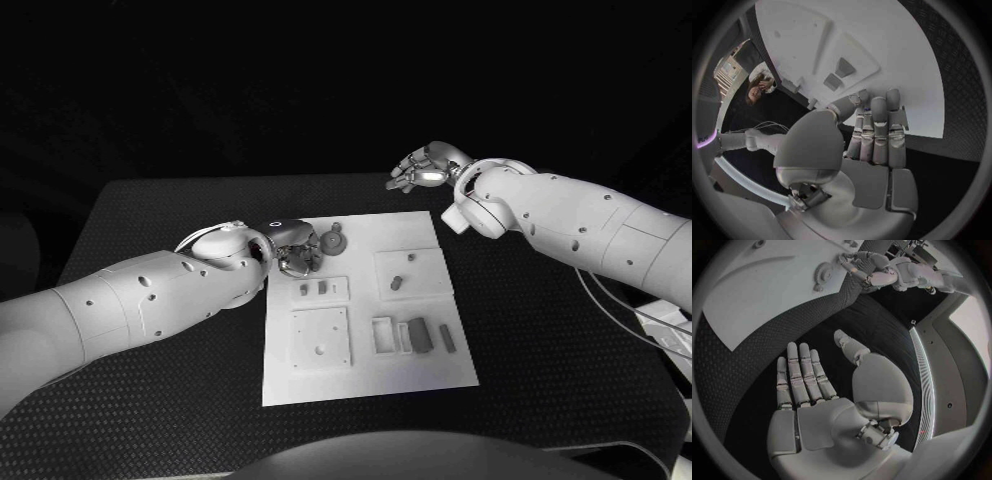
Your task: Assemble the parts on the task board
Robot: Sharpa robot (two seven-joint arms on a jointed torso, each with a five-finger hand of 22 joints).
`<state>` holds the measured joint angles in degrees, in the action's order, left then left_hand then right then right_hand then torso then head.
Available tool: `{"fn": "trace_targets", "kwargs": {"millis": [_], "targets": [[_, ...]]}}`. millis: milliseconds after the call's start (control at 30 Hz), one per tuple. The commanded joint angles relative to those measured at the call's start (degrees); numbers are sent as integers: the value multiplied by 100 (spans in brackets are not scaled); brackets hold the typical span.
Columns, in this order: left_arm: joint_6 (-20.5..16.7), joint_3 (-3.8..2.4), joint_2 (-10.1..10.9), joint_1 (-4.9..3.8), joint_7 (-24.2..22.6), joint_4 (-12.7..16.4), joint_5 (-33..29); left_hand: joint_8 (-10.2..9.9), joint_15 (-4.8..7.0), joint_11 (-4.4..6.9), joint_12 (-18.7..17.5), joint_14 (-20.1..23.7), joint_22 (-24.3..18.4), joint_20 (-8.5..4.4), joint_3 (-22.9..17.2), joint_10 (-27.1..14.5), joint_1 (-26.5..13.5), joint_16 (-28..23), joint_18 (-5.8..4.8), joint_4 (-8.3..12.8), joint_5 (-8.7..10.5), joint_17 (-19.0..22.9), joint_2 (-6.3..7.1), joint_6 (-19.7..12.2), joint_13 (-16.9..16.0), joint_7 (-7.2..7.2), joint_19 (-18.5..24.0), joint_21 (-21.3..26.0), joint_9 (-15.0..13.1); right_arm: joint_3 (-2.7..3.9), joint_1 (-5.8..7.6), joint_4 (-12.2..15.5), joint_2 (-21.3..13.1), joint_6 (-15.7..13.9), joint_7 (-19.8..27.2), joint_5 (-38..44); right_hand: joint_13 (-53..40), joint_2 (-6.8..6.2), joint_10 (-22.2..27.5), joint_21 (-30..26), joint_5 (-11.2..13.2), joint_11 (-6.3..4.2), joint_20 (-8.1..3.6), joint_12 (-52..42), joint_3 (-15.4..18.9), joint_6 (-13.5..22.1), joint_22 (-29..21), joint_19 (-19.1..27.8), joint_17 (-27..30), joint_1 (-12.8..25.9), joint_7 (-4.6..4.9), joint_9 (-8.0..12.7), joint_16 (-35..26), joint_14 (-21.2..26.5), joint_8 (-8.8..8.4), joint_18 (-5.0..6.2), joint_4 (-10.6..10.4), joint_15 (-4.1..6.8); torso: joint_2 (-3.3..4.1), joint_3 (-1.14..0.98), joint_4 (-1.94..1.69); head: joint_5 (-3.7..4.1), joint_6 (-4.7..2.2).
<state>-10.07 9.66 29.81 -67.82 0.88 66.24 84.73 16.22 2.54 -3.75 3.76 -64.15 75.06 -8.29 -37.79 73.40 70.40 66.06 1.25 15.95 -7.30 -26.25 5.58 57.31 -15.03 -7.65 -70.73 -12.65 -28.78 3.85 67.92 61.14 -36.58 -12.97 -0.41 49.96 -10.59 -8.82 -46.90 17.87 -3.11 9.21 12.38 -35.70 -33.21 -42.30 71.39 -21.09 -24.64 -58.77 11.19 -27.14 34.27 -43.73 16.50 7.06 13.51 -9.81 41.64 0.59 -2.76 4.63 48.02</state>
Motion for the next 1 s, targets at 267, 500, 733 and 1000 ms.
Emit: {"fn": "trace_targets", "kwargs": {"millis": [267, 500, 733, 1000], "targets": [[136, 14, 6, 17, 106, -35, -125, -132, -133, -147, 20, 202, 117, 123, 29, -437, 3, 20, 183, 12, -8, -26, 158, -337, 79, -148, 150, 88, 65, 2, -2, 3, -5, 29, 57, 10, 10, 17, -26, -33, 26, 14, 0, 9, 17, 48, 10, 37, -9, -24, 159, 9, -39, 34, 40, -101, -2, -9, -1, 0, -1, 1, 0], [83, 14, 31, 17, 127, -55, -125, -143, -147, -161, 37, 222, 119, 140, 25, -486, 24, 39, 202, 17, -10, -31, 175, -391, 83, -168, 156, 89, 70, 1, -2, 1, -7, 28, 55, 10, 12, 15, -26, -34, 26, 14, 0, 9, 17, 48, 12, 37, -10, -26, 159, 10, -39, 34, 40, -101, -1, -9, 0, 5, -2, 2, -2], [-44, 9, 126, 17, 147, -75, -126, -164, -150, -164, 58, 229, 120, 147, 14, -501, 53, 53, 215, 24, -13, -34, 187, -457, 80, -194, 155, 86, 79, 1, -5, -6, -22, 132, 39, 54, 19, 23, -27, -39, 25, 13, -4, 5, 5, 47, 19, 31, -12, -53, 157, 11, -37, 30, 43, -97, 14, -6, -2, 6, -1, 4, -11], [-370, -2, 475, -98, 103, -241, -1595, -117, -176, -183, 109, 363, 95, 188, 36, -518, -62, -55, 187, -51, 8, 30, 193, -452, 65, -190, 292, 163, 59, -2, -11, -3, -104, 852, 102, 1395, 98, 306, -218, 84, 26, -71, -72, -22, -148, -182, -30, -782, -147, -288, 60, -20, 224, -476, 193, 195, 231, 229, -6, -4, -5, 37, -108]]}}
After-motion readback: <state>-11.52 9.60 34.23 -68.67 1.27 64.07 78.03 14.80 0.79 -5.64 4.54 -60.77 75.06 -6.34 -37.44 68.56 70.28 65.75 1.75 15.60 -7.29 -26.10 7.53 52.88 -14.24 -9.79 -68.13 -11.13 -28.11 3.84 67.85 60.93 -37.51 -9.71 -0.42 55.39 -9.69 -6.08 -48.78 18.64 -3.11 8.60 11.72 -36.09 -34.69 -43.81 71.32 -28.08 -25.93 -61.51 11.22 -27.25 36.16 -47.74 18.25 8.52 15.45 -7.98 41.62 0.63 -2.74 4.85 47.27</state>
